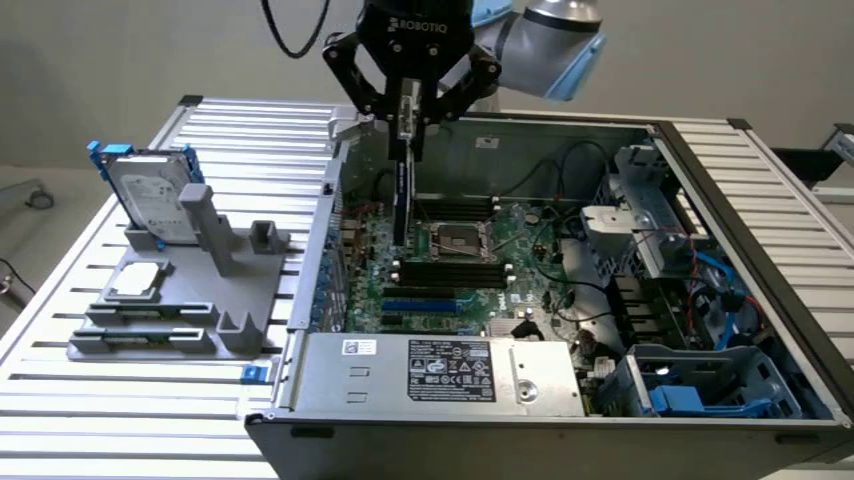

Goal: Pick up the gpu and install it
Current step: 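Pick up the gpu and move the gpu toward the slot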

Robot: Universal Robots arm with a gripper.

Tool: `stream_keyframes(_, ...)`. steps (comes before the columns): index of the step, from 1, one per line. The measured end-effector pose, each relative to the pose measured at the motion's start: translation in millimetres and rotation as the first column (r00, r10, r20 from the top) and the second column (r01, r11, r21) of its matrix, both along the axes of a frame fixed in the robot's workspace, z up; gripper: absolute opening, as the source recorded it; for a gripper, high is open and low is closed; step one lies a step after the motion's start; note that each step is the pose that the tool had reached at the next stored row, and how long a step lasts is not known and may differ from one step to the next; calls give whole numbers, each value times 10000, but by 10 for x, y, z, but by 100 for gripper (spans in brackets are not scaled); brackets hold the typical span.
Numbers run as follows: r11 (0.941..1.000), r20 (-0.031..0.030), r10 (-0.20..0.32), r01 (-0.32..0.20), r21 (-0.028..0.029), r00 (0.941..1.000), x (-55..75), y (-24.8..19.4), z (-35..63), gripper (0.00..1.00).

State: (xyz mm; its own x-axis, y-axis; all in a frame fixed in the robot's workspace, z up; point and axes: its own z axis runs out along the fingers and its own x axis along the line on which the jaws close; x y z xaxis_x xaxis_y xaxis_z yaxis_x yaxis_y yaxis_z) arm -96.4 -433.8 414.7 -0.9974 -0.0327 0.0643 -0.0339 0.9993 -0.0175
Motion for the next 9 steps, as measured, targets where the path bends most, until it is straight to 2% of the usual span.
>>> stream_keyframes(9, 10000, 1, -15, 15, -1, 10000, 411, 1, -165, 26)
